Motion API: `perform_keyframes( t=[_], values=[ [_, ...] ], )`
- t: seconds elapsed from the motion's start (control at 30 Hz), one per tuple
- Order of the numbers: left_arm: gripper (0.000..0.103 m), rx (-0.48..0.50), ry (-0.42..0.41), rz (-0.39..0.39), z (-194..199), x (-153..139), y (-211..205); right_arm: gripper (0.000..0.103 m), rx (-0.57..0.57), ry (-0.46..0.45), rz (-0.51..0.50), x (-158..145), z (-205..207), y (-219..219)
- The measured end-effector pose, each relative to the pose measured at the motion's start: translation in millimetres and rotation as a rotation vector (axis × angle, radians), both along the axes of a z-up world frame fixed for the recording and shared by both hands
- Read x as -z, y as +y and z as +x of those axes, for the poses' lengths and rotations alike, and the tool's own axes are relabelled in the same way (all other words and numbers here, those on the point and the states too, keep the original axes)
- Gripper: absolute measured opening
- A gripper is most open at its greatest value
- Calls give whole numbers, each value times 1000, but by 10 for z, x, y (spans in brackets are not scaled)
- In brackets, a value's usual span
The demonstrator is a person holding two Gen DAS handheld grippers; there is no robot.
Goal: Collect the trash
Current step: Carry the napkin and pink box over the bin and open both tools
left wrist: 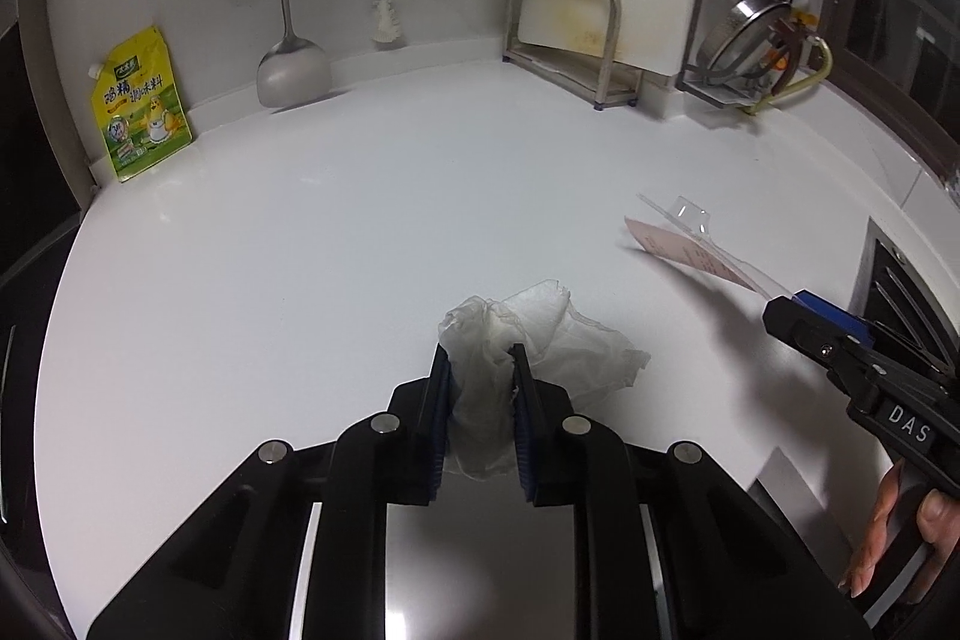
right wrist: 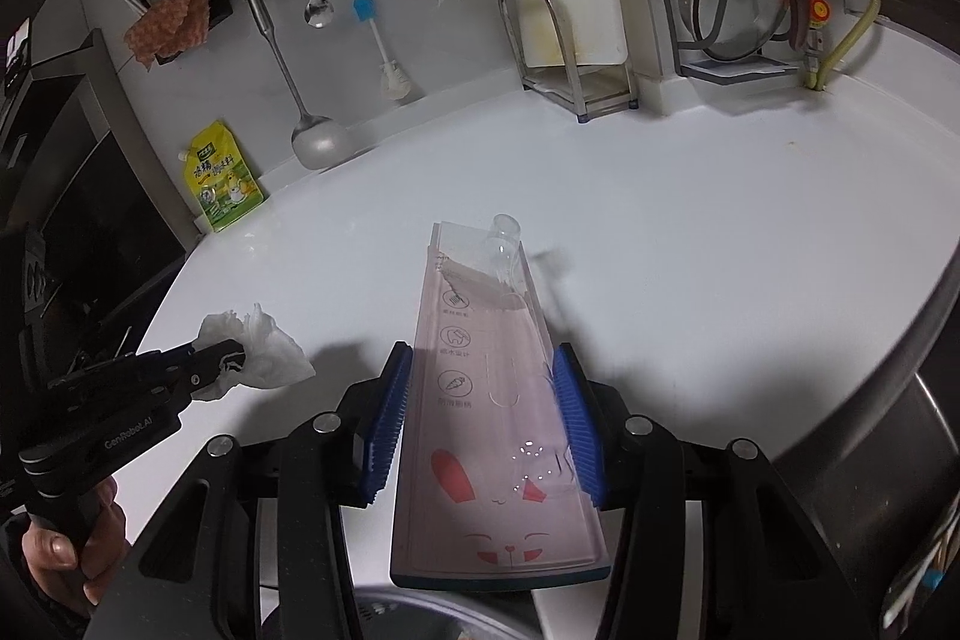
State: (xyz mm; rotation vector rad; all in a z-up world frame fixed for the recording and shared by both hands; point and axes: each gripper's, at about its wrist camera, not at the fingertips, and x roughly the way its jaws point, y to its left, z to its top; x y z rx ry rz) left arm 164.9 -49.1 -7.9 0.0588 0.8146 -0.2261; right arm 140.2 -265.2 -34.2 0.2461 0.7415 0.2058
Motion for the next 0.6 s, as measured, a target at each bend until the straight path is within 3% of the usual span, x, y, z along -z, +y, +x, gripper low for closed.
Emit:
perform_keyframes(
  t=[0.6],
  values=[
    [19, 92, -46, -24, -1059, -103, 108, 46, 46, -16, 6, -115, -1322, 336]
  ],
)
